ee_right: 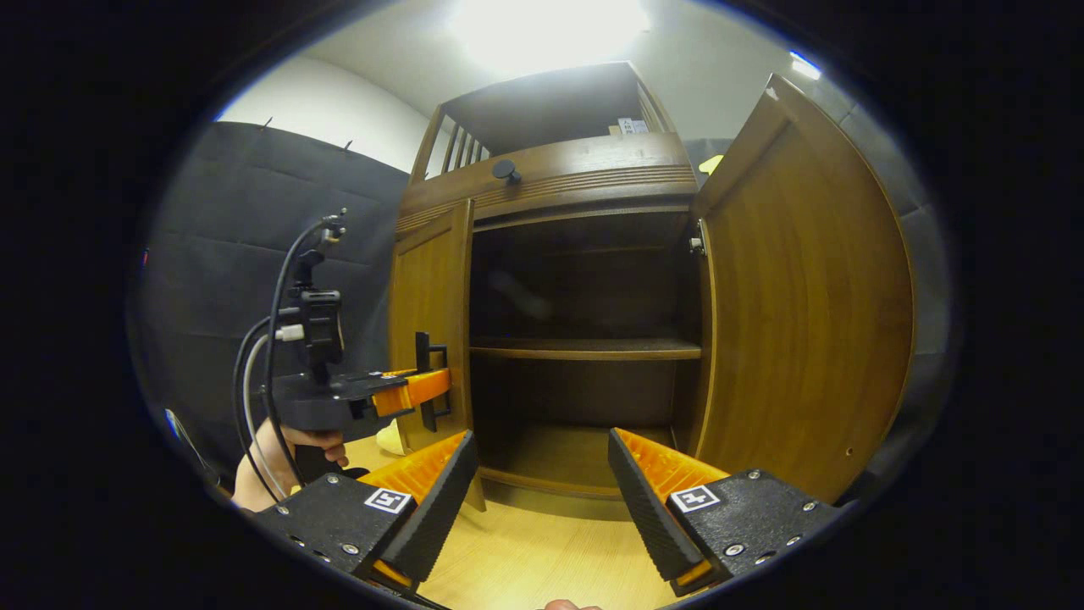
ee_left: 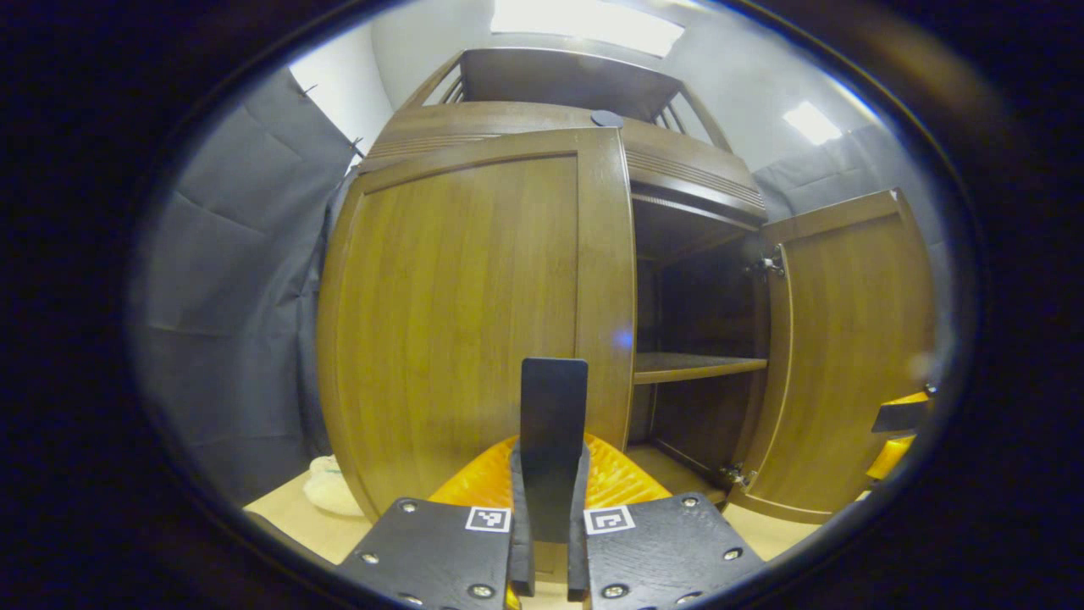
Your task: Open the right door of the double-door shoe cabinet with the right hand, and open the left door with the left hand.
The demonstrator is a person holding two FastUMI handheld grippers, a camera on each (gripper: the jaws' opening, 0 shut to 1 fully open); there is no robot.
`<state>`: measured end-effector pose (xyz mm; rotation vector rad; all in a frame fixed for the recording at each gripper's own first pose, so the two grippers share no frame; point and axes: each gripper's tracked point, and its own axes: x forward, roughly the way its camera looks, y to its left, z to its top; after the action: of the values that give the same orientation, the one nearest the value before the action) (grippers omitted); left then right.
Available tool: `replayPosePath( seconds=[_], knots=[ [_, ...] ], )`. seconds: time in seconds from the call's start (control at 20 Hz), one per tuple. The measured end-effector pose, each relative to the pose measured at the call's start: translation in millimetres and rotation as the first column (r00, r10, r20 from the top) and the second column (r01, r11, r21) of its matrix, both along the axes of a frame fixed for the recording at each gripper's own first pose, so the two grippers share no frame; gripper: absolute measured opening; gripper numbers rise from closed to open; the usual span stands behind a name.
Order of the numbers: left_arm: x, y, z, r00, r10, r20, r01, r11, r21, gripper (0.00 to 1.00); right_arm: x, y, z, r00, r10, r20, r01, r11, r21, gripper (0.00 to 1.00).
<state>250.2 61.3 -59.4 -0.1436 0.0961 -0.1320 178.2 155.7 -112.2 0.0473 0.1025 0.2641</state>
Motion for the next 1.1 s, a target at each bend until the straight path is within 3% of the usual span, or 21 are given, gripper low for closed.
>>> replayPosePath(
  seconds=[0.3,0.35,0.45,0.65,0.7,0.75,1.1],
  knots=[
    [-1.2,0.9,-4.1,0.999,0.026,0.018,-0.026,1.0,-0.005,0.22,-10.4,6.4,-5.2,1.0,-0.014,-0.014,0.013,1.0,-0.005,0.95],
    [-0.8,0.3,-4.8,0.999,0.027,0.021,-0.027,1.0,-0.006,0.17,-11.8,10.3,-6.3,1.0,-0.01,-0.017,0.01,1.0,-0.004,0.95],
    [-1.7,1.1,-4.2,0.999,0.029,0.023,-0.028,0.999,-0.015,0.22,-14.6,18.6,-6.9,1.0,-0.004,-0.021,0.004,1.0,-0.002,0.95],
    [-2.6,4.3,-2.4,0.999,0.038,0.03,-0.038,0.999,-0.02,0.22,-14.5,30.9,-8.4,1.0,0.018,-0.01,-0.018,1.0,-0.006,0.95],
    [-2.5,5.6,-1.7,0.998,0.045,0.033,-0.044,0.999,-0.022,0.17,-17.8,35.1,-8.2,1.0,0.02,-0.009,-0.02,1.0,-0.01,0.95],
    [-2.1,6.3,-1.4,0.998,0.051,0.034,-0.051,0.998,-0.021,0.22,-21.2,39.2,-8.1,1.0,0.02,-0.01,-0.02,1.0,-0.015,0.95],
    [-1.4,21.4,-5.5,0.996,0.083,0.035,-0.082,0.996,-0.017,0.2,-26.3,52.1,-12.8,1.0,-0.016,-0.016,0.016,1.0,0.021,0.96]
  ],
)
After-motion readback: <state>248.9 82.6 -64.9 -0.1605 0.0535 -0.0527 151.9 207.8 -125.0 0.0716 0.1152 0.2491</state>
